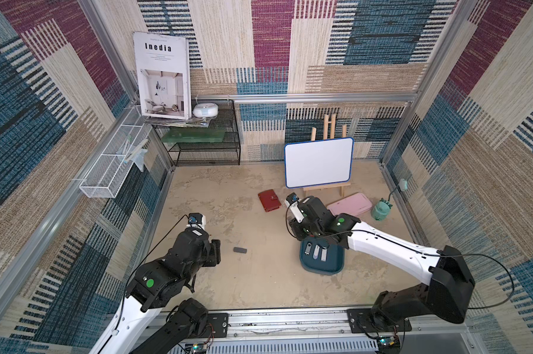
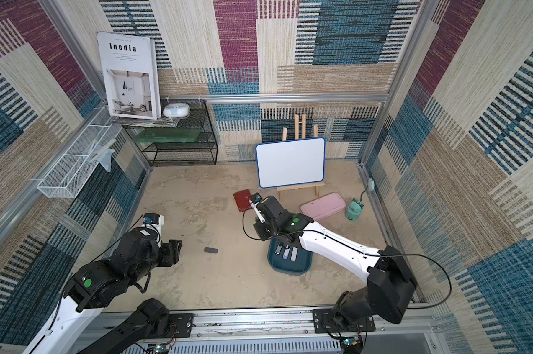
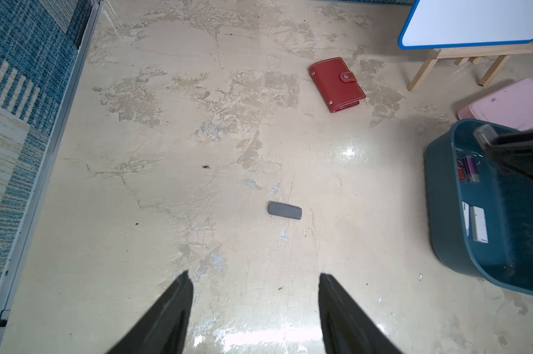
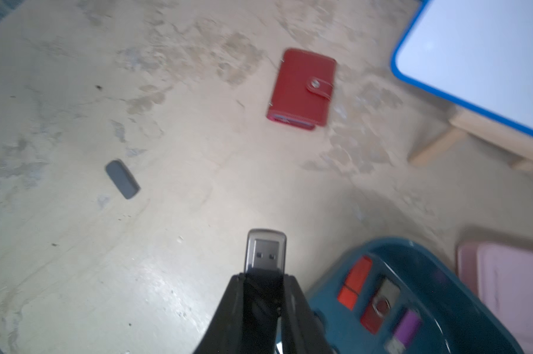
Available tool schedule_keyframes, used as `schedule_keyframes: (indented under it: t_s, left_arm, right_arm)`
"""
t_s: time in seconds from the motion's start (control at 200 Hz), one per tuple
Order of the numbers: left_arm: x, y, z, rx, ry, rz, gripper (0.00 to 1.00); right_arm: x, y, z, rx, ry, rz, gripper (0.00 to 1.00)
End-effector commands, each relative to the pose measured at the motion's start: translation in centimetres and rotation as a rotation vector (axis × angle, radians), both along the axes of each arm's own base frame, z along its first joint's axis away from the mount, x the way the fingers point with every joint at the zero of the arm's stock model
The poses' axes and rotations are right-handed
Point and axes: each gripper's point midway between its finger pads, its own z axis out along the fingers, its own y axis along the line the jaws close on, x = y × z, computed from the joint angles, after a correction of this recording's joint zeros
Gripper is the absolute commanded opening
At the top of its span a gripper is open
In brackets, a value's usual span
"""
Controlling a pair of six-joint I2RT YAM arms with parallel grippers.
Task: Put the usb flash drive into the storage box
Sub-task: Place the USB flash in the storage box.
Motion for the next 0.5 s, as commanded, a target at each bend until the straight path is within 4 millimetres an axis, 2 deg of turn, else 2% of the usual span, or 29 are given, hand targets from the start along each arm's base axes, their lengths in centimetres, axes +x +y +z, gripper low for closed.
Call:
schedule_keyframes:
  t_s: [0.0, 0.165, 0.496]
  left_arm:
    - [0.1, -0.2, 0.2, -0.010, -0.007, -0.007, 0.69]
    - [0.2, -0.4, 0.1, -0.009, -0.001, -0.012, 0.69]
    - [0.2, -0.4, 0.0, -0.006, 0.003, -0.012, 0.69]
  right_arm:
    - [0.0, -5.6, -1.4, -0.046, 0.019, -0.265, 0.16]
    - [-0.4, -10.7, -4.6, -0.101, 0.081, -0.437, 0.15]
    - [0.7, -14.9, -9.1, -0.277, 0.153, -0.615, 0.12]
